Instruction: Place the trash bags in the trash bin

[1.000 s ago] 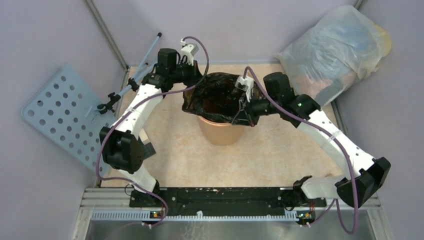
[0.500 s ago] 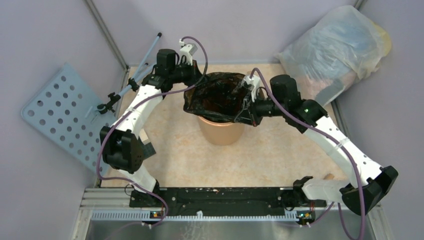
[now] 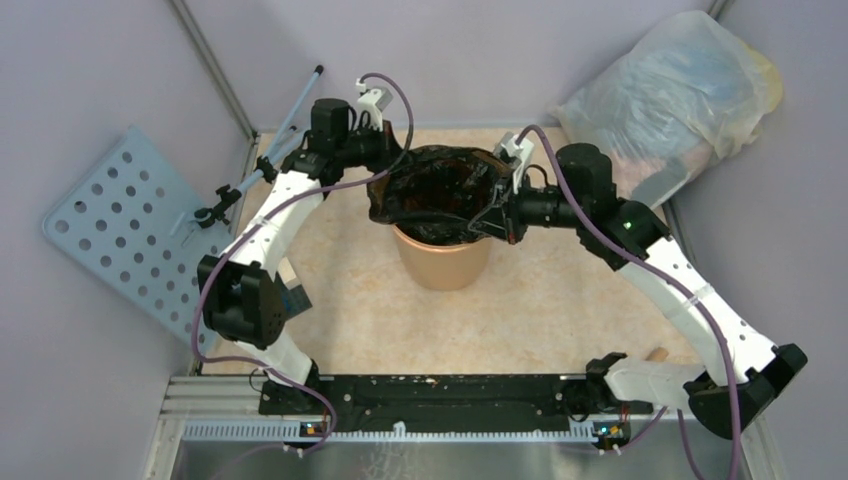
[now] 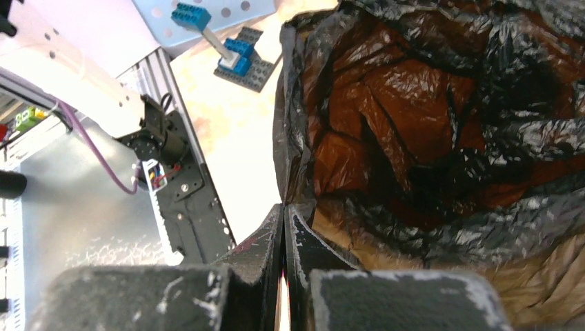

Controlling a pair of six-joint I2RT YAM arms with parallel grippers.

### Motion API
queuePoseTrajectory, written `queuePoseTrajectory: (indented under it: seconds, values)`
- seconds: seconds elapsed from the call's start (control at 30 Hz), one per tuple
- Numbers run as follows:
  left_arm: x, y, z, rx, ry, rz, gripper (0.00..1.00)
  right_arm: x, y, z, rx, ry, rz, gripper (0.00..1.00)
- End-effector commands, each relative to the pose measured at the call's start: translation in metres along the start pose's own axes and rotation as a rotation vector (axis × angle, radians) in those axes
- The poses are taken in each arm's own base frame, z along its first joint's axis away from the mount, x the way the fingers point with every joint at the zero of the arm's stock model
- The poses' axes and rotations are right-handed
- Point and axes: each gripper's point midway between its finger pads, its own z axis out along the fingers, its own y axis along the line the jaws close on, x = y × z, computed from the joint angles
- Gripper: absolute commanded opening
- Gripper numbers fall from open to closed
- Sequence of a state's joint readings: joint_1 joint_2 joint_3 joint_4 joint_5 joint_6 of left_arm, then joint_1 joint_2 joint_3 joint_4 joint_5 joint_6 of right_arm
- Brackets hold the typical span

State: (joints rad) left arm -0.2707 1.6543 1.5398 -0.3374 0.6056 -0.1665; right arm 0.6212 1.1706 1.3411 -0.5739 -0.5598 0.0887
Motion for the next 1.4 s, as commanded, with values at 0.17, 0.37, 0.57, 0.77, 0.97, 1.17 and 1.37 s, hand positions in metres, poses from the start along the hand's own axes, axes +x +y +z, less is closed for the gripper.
queuePoseTrajectory:
  seconds: [0.17, 0.37, 0.57, 0.77, 0.97, 1.17, 1.37]
  values:
    - [-0.01, -0.007, -0.02, -0.031, -0.052, 0.024, 0.0, 0.035, 0.01, -0.009, -0.023, 0.021, 0.034, 0.0]
    - [0.0, -0.002, -0.016, -0.033, -0.045, 0.01, 0.0, 0.05, 0.005, -0.008, -0.005, 0.032, 0.049, 0.02]
    - [0.011, 0.009, -0.008, -0.06, -0.026, -0.007, 0.0, 0.064, 0.001, -0.003, 0.001, 0.058, 0.069, 0.02]
    - [0.01, 0.004, -0.007, -0.028, -0.031, -0.011, 0.0, 0.075, -0.003, 0.0, 0.006, 0.08, 0.079, 0.08]
    - [-0.015, -0.025, -0.019, 0.074, -0.086, 0.009, 0.0, 0.084, -0.009, 0.008, 0.012, 0.099, 0.094, 0.11]
    - [-0.042, -0.04, -0.034, 0.135, -0.132, -0.034, 0.0, 0.081, -0.009, 0.012, 0.001, 0.091, 0.102, 0.11]
    - [-0.056, -0.057, -0.045, 0.232, -0.157, -0.066, 0.0, 0.081, -0.007, 0.013, -0.015, 0.098, 0.109, 0.12]
